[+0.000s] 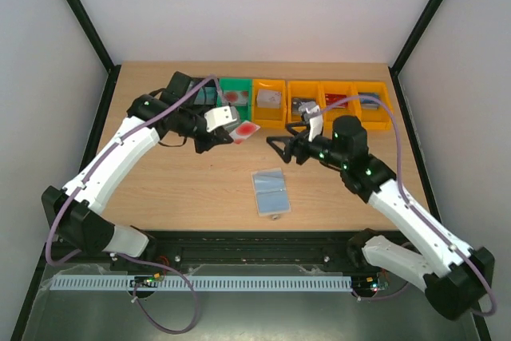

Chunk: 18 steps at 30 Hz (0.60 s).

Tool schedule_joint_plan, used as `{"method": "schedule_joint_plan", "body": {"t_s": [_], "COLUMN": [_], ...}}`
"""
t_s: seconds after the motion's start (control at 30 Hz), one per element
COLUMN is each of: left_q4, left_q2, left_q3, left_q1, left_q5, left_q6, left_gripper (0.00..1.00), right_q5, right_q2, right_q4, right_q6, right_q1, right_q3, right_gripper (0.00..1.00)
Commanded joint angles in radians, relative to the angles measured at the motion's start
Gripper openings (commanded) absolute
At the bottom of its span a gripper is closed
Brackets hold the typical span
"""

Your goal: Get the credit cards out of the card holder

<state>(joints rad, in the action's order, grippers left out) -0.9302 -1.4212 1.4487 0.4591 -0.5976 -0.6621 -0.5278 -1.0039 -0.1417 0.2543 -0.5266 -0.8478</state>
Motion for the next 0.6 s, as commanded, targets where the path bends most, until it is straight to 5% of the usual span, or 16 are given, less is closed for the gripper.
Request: {"method": "schedule_joint_plan", "body": {"t_s": [0.0, 0.27, 0.37, 0.47, 0.57], "left_q4": [-0.131, -0.192, -0.193, -0.191, -0.199], "left_q2": [0.015, 0.022, 0.017, 0.013, 0.014], "left_q3": [0.007, 0.001, -0.002, -0.001, 0.005], "left_q1": [0.057, 0.105, 0.112, 0.115, 0.116], "left_q5": [-0.030, -0.042, -0.047, -0.047, -0.054], "left_q6": [-0.102, -0.149, -0.155, -0.154, -0.159], "left_gripper": [0.02, 0.02, 0.02, 0.02, 0.02], "right_q5": [-0.227, -0.293, -0.298, -0.318, -0.322], "right_q2": [0.097, -0.014, -0.029, -0.024, -0.019], "right_q4": [0.201, 0.116, 0.113, 0.168, 0.218], "right_q6": [-0.045, -0.086, -0.092, -0.049, -0.004], "right_q1": [-0.073, -0.111, -0.119, -0.121, -0.121], "right_q3": [0.092, 0.006, 0.005, 0.024, 0.045], "right_gripper": [0.84, 0.67, 0.45, 0.10, 0.02]}}
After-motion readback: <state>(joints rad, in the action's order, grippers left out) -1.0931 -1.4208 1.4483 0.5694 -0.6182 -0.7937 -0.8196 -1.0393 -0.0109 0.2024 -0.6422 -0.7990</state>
